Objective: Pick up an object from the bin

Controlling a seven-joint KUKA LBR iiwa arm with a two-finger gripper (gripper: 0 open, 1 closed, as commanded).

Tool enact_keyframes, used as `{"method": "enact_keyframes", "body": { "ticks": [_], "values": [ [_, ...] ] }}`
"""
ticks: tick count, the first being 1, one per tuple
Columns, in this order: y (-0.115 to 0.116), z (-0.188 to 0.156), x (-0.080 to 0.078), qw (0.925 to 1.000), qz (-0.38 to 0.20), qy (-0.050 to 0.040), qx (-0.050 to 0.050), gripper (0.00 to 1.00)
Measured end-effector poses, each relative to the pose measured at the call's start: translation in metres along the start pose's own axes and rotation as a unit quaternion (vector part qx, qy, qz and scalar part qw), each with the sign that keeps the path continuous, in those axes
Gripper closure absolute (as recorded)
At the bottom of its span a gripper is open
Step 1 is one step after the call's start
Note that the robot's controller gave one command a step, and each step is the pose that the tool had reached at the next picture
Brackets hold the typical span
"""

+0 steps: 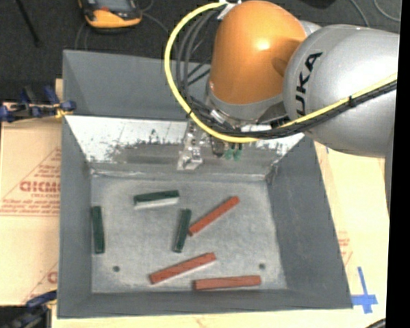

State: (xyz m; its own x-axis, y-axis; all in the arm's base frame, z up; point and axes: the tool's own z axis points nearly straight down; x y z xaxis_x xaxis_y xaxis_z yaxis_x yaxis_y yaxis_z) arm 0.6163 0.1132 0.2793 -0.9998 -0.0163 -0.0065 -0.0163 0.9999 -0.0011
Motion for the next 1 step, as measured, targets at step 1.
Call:
{"method": "enact_keyframes", "body": {
  "ticks": [1],
  "values": [
    [0.0363, 0.1080, -0.0156, 0.9987, 0.051, 0.0041, -0.001, 0.00]
  ]
}}
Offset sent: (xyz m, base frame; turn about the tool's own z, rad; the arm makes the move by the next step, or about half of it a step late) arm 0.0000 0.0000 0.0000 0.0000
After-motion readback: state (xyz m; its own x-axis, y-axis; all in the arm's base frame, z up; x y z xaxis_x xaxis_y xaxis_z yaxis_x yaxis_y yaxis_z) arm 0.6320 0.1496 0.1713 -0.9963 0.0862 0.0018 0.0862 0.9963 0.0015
